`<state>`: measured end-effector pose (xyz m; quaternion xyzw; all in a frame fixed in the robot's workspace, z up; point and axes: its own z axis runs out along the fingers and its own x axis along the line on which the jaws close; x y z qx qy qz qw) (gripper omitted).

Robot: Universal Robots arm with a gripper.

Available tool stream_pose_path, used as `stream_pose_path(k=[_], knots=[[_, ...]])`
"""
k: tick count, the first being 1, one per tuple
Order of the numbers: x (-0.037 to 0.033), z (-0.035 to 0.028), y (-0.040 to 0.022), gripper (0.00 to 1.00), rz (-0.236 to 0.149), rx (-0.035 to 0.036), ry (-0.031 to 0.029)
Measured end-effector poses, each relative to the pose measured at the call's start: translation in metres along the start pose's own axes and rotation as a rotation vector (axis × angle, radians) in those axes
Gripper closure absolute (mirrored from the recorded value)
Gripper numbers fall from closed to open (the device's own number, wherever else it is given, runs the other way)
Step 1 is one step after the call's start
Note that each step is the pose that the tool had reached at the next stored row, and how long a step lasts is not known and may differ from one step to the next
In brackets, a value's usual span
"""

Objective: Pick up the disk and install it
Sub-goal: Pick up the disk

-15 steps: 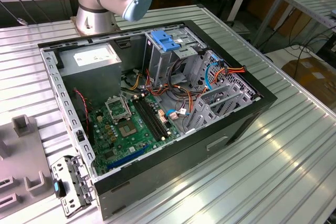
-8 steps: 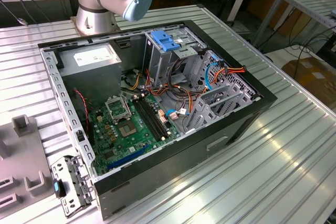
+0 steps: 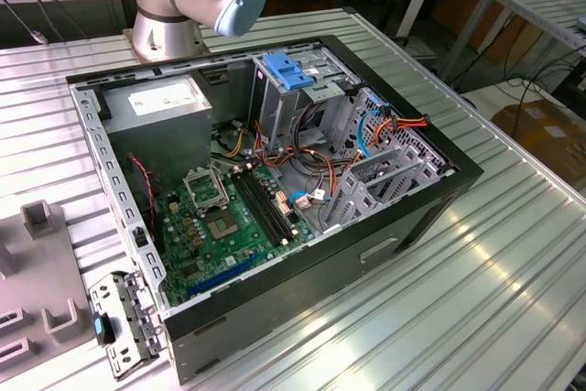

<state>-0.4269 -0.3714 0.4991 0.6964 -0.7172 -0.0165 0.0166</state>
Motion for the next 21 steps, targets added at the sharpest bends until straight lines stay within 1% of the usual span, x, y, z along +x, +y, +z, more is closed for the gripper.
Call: stream_pose_path(k=[8, 12, 16, 17, 21], knots=[[-0.0003, -0.0006, -0.012, 0.63, 0.0, -0.0026, 0.0001], [-0.0007, -0.001, -0.023, 0.63, 0.0, -0.0057, 0.0002], [-0.0008, -0.0013, -0.0286, 0.63, 0.0, -0.0075, 0.0002], [-0.0009, -0.0015, -0.0309, 0.63, 0.0, -0.0083, 0.0003], [-0.0011, -0.0017, -0.0362, 0.63, 0.0, -0.01, 0.0003]])
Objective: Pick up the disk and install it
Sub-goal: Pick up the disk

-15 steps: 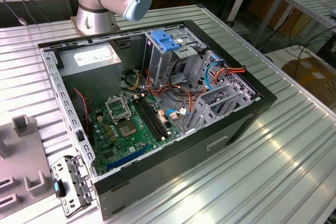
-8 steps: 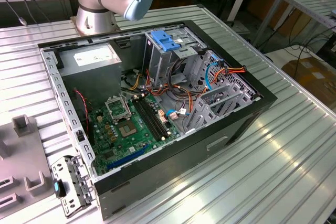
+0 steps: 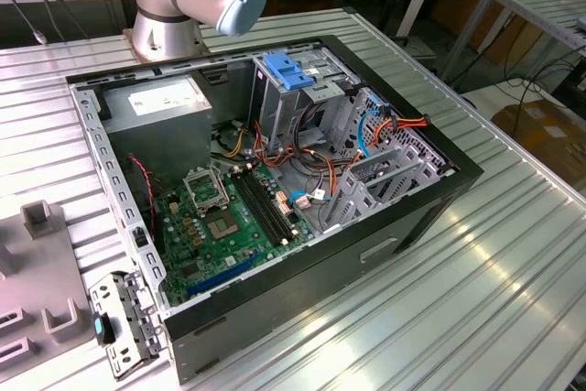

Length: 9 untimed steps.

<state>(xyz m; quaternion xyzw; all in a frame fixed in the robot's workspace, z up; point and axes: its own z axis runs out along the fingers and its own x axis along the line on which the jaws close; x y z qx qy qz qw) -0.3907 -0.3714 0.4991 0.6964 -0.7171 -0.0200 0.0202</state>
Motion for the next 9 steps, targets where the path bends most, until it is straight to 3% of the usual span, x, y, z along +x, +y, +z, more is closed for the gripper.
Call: stream_pose_path(k=[9], knots=[[-0.0005, -0.001, -0.0173, 0.63, 0.0, -0.006, 0.0001]])
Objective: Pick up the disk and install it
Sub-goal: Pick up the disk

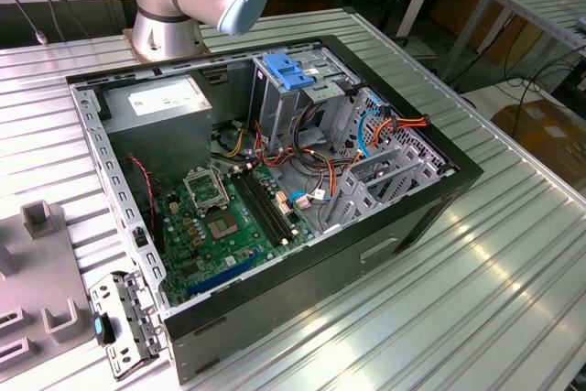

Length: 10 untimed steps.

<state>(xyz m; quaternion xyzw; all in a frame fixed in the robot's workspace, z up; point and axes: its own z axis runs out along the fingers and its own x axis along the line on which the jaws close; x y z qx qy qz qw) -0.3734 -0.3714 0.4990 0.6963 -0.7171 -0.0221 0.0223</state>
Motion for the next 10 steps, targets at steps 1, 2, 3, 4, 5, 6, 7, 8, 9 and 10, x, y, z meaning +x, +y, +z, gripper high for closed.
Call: stream_pose_path(k=[1, 2, 3, 4, 5, 6, 7, 8, 9, 10], knots=[[0.0, -0.0001, -0.0015, 0.63, 0.0, -0.0005, 0.0001], [-0.0001, -0.0003, -0.0042, 0.63, 0.0, -0.0015, 0.0001], [-0.0002, -0.0004, -0.0068, 0.63, 0.0, -0.0025, 0.0001], [-0.0003, -0.0006, -0.0095, 0.63, 0.0, -0.0035, 0.0002], [-0.0003, -0.0008, -0.0113, 0.63, 0.0, -0.0042, 0.0002], [-0.0004, -0.001, -0.0145, 0.63, 0.0, -0.0053, 0.0002], [-0.0005, -0.001, -0.016, 0.63, 0.0, -0.0058, 0.0002], [-0.0005, -0.0011, -0.0174, 0.63, 0.0, -0.0063, 0.0002], [-0.0006, -0.0013, -0.0194, 0.63, 0.0, -0.007, 0.0002], [-0.0006, -0.0014, -0.021, 0.63, 0.0, -0.0076, 0.0003]])
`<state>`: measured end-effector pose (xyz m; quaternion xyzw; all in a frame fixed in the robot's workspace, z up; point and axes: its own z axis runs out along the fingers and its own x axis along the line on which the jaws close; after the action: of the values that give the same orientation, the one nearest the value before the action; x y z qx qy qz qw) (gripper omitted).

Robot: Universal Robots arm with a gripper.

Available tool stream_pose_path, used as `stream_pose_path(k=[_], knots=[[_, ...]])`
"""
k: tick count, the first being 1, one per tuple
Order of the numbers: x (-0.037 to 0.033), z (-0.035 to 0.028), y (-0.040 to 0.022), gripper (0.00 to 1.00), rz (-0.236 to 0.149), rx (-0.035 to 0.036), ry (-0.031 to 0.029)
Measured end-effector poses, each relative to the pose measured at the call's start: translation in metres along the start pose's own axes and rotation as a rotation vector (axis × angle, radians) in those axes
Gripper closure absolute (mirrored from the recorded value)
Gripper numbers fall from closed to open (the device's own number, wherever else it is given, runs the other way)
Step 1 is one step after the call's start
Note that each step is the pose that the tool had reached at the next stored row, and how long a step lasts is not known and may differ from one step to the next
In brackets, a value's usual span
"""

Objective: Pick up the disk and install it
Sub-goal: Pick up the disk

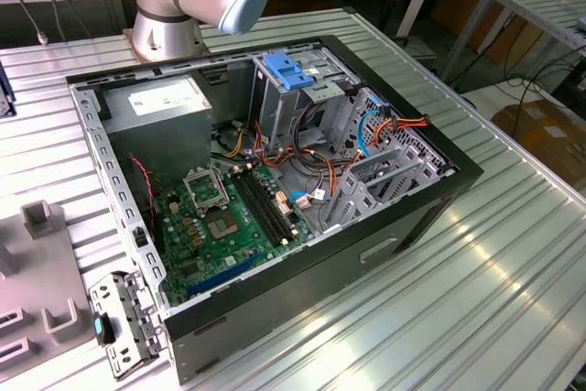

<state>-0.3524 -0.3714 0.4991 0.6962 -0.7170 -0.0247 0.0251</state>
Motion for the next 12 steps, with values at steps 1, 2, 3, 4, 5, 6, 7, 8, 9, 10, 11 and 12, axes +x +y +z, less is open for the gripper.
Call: stream_pose_path(k=[1, 2, 3, 4, 5, 6, 7, 8, 9, 10, 11, 12], knots=[[-0.0001, -0.0001, -0.0019, 0.63, 0.0, -0.0007, 0.0], [-0.0001, -0.0002, -0.0035, 0.63, 0.0, -0.0012, 0.0], [-0.0002, -0.0004, -0.0057, 0.63, 0.0, -0.0022, 0.0001], [-0.0002, -0.0005, -0.0073, 0.63, 0.0, -0.0027, 0.0001], [-0.0003, -0.0007, -0.01, 0.63, 0.0, -0.0038, 0.0002], [-0.0004, -0.001, -0.0136, 0.63, 0.0, -0.0052, 0.0002], [-0.0005, -0.001, -0.0154, 0.63, 0.0, -0.0058, 0.0001], [-0.0005, -0.0012, -0.017, 0.63, 0.0, -0.0064, 0.0001], [-0.0005, -0.0013, -0.0188, 0.63, 0.0, -0.0071, 0.0002], [-0.0006, -0.0014, -0.0205, 0.63, 0.0, -0.0078, 0.0002], [-0.0007, -0.0015, -0.0227, 0.63, 0.0, -0.0086, 0.0002], [-0.0007, -0.0017, -0.0245, 0.63, 0.0, -0.0094, 0.0003]])
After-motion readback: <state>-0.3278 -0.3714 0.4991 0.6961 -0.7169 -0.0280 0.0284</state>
